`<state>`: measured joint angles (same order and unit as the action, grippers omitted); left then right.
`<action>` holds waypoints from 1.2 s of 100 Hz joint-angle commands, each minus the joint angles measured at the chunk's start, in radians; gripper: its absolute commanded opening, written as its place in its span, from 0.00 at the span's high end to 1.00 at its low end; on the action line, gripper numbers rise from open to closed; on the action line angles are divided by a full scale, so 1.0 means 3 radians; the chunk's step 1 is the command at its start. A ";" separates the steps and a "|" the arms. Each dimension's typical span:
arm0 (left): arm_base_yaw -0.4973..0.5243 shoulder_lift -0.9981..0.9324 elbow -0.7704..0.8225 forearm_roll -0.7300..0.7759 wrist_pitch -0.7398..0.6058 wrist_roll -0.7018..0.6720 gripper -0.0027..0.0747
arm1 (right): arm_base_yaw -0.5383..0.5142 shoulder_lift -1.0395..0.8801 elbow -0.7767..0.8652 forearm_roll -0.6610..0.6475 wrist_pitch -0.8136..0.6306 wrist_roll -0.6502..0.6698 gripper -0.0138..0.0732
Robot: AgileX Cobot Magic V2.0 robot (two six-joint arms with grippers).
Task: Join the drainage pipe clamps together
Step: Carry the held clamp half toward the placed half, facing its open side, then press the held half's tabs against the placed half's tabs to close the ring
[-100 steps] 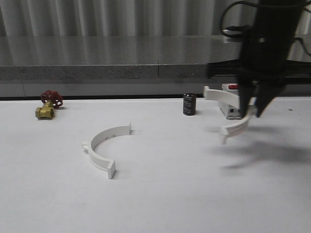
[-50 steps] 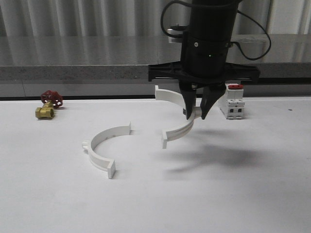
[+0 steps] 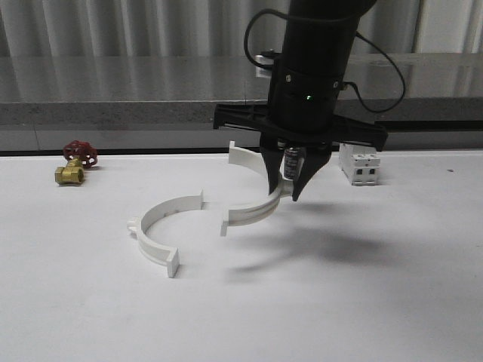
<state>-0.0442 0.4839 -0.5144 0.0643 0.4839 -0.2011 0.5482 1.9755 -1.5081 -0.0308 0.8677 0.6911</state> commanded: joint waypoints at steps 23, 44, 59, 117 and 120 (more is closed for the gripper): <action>0.0019 0.0010 -0.0090 -0.0022 -0.0273 0.0007 0.99 | 0.0110 0.0030 -0.0138 -0.0002 -0.0151 0.0238 0.82; 0.0019 0.0010 -0.0090 -0.0022 -0.0273 0.0007 0.99 | 0.0117 0.0086 -0.0138 -0.0013 -0.0192 0.0291 0.82; 0.0019 0.0010 -0.0090 -0.0022 -0.0273 0.0007 0.99 | 0.0117 0.0089 -0.0138 -0.0013 -0.0289 0.0353 0.82; 0.0019 0.0010 -0.0090 -0.0022 -0.0255 0.0007 0.99 | 0.0117 0.0199 -0.0138 0.0010 -0.0402 0.0378 0.82; 0.0019 0.0010 -0.0090 -0.0022 -0.0255 0.0007 0.99 | 0.0117 0.0199 -0.0138 0.0013 -0.0414 0.0378 0.82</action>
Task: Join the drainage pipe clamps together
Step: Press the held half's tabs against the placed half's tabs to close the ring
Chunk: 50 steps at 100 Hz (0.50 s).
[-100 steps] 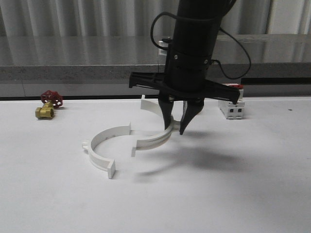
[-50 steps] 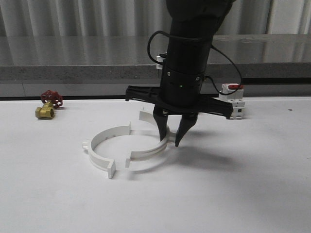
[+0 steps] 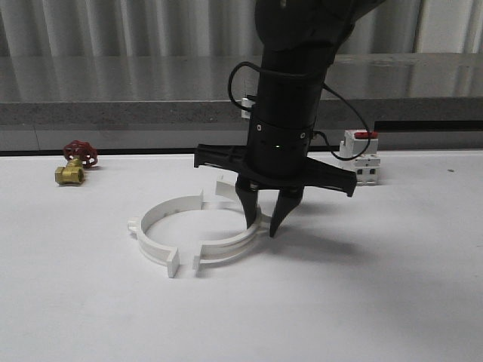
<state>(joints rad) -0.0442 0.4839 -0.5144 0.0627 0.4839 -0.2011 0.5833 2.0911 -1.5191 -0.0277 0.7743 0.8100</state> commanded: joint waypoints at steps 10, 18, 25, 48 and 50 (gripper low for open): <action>0.0019 0.0010 -0.0090 -0.0017 -0.0255 0.0007 0.99 | 0.0000 -0.0186 -0.0101 0.0019 -0.0103 -0.0018 0.82; 0.0019 0.0010 -0.0090 -0.0017 -0.0255 0.0007 0.99 | 0.0000 -0.0186 -0.0101 0.0053 -0.0103 -0.0018 0.82; 0.0019 0.0010 -0.0090 -0.0017 -0.0255 0.0007 0.99 | 0.0000 -0.0186 -0.0101 0.0092 -0.0103 -0.0028 0.82; 0.0019 0.0010 -0.0090 -0.0017 -0.0255 0.0007 0.99 | 0.0000 -0.0186 -0.0101 0.0179 -0.0103 -0.0085 0.82; 0.0019 0.0010 -0.0090 -0.0017 -0.0255 0.0007 0.99 | 0.0000 -0.0186 -0.0101 0.0179 -0.0110 -0.0085 0.82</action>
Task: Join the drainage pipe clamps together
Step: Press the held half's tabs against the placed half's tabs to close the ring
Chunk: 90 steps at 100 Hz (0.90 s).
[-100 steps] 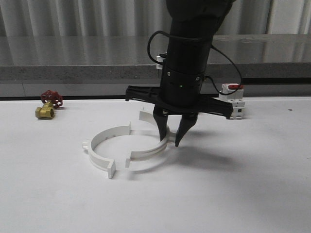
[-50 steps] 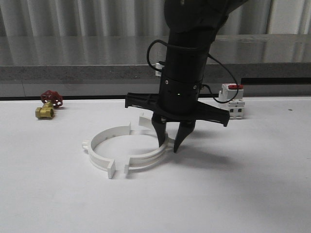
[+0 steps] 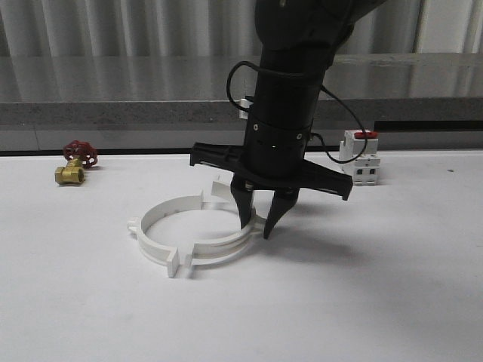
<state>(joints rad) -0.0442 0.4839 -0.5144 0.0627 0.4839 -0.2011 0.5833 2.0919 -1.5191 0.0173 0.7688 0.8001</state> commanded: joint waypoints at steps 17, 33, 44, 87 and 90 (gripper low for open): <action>0.0019 0.0010 -0.0090 -0.0017 -0.0255 0.0007 0.99 | 0.0000 -0.0189 -0.0101 0.0045 -0.0103 -0.0052 0.82; 0.0019 0.0010 -0.0090 -0.0017 -0.0255 0.0007 0.99 | 0.0000 -0.0185 -0.0101 0.0057 -0.0127 -0.0052 0.82; 0.0019 0.0010 -0.0090 -0.0017 -0.0255 0.0007 0.99 | 0.0000 -0.0143 -0.0101 0.0072 -0.0131 -0.0052 0.82; 0.0019 0.0010 -0.0090 -0.0017 -0.0255 0.0007 0.99 | 0.0000 -0.0066 -0.0101 0.0190 -0.0104 -0.0052 0.81; 0.0019 0.0010 -0.0090 -0.0017 -0.0255 0.0007 0.99 | 0.0000 -0.0066 -0.0101 0.0190 -0.0096 -0.0052 0.81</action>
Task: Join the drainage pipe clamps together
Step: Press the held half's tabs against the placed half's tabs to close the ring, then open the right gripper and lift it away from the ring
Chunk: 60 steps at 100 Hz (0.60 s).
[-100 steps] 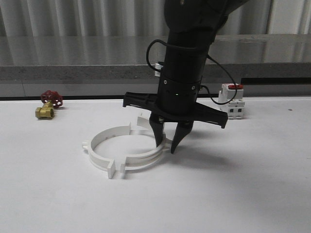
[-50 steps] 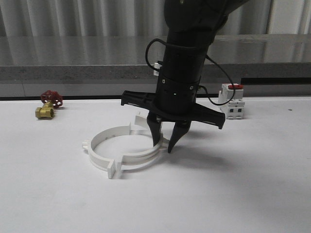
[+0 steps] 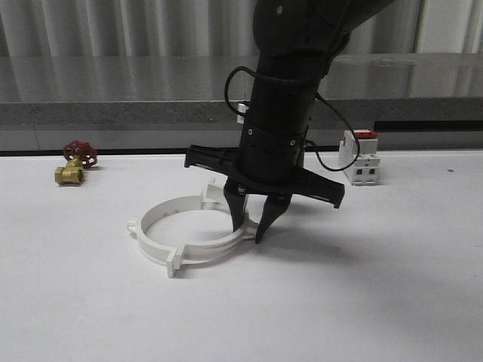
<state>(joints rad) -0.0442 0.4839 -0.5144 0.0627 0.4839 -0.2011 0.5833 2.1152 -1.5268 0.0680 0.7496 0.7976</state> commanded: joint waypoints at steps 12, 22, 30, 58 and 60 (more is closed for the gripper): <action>0.0019 0.0010 -0.0090 -0.0017 -0.0255 0.0007 0.99 | 0.0000 -0.0144 -0.0075 0.0021 -0.0012 -0.0051 0.76; 0.0019 0.0010 -0.0090 -0.0017 -0.0255 0.0007 0.99 | 0.0000 -0.0144 -0.0075 0.0021 -0.0038 -0.0091 0.67; 0.0019 0.0010 -0.0090 -0.0017 -0.0255 0.0007 0.99 | 0.0000 -0.0144 -0.0075 0.0021 -0.0076 -0.0144 0.60; 0.0019 0.0010 -0.0090 -0.0017 -0.0255 0.0007 0.99 | 0.0000 -0.0144 -0.0075 0.0021 -0.0133 -0.0228 0.40; 0.0019 0.0010 -0.0090 -0.0017 -0.0255 0.0007 0.99 | 0.0000 -0.0144 -0.0075 0.0021 -0.0133 -0.0228 0.39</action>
<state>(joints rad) -0.0442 0.4839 -0.5144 0.0627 0.4839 -0.2011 0.5843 2.1152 -1.5268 0.0765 0.7303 0.7436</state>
